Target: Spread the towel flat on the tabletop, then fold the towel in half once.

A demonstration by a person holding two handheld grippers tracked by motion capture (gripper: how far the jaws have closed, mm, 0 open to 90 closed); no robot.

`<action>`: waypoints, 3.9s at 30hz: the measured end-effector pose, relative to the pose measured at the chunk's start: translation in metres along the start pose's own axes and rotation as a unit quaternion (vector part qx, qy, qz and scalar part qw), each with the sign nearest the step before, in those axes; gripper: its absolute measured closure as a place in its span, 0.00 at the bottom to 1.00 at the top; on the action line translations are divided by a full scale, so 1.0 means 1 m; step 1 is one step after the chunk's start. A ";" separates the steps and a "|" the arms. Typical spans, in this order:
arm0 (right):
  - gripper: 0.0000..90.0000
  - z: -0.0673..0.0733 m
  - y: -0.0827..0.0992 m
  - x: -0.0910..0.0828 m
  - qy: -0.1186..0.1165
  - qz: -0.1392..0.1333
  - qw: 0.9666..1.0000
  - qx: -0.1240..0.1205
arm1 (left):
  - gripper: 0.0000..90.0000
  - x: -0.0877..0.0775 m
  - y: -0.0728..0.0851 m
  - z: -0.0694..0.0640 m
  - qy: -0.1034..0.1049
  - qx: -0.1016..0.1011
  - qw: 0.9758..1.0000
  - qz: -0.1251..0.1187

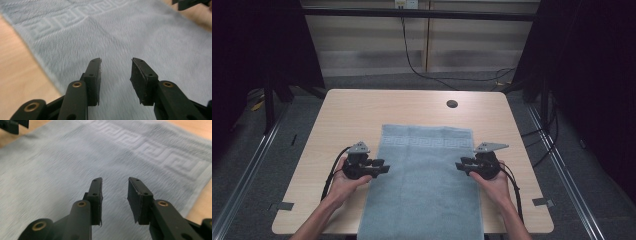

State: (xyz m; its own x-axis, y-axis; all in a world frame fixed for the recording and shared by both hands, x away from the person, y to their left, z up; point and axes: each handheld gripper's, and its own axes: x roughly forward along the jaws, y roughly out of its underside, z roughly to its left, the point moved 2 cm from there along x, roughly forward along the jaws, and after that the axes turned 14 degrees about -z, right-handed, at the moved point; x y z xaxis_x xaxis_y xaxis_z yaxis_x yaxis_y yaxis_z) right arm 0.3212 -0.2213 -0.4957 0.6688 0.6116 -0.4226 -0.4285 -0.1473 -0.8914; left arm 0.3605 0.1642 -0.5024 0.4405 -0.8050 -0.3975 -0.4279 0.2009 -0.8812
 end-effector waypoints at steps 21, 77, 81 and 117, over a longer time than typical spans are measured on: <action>0.68 0.009 0.022 0.007 -0.032 0.043 0.999 0.007 | 0.60 -0.013 0.026 -0.013 -0.018 0.037 0.999 0.036; 0.66 -0.037 0.008 0.028 0.044 0.036 0.998 -0.036 | 0.44 -0.033 0.000 0.034 -0.054 -0.016 0.998 0.000; 0.89 -0.033 0.010 0.028 0.021 0.027 0.999 -0.021 | 0.44 -0.030 0.000 0.039 -0.053 -0.016 0.998 -0.002; 0.93 -0.032 0.010 0.030 0.003 0.023 0.999 0.022 | 0.94 0.009 0.002 0.040 -0.042 0.009 0.999 0.018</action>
State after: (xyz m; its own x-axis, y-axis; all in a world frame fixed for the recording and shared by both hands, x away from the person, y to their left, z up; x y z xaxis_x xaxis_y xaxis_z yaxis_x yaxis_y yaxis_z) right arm 0.3568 -0.2290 -0.5222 0.6508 0.6005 -0.4645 -0.4858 -0.1407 -0.8627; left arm 0.3949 0.1793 -0.5181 0.4899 -0.7480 -0.4478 -0.4309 0.2387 -0.8702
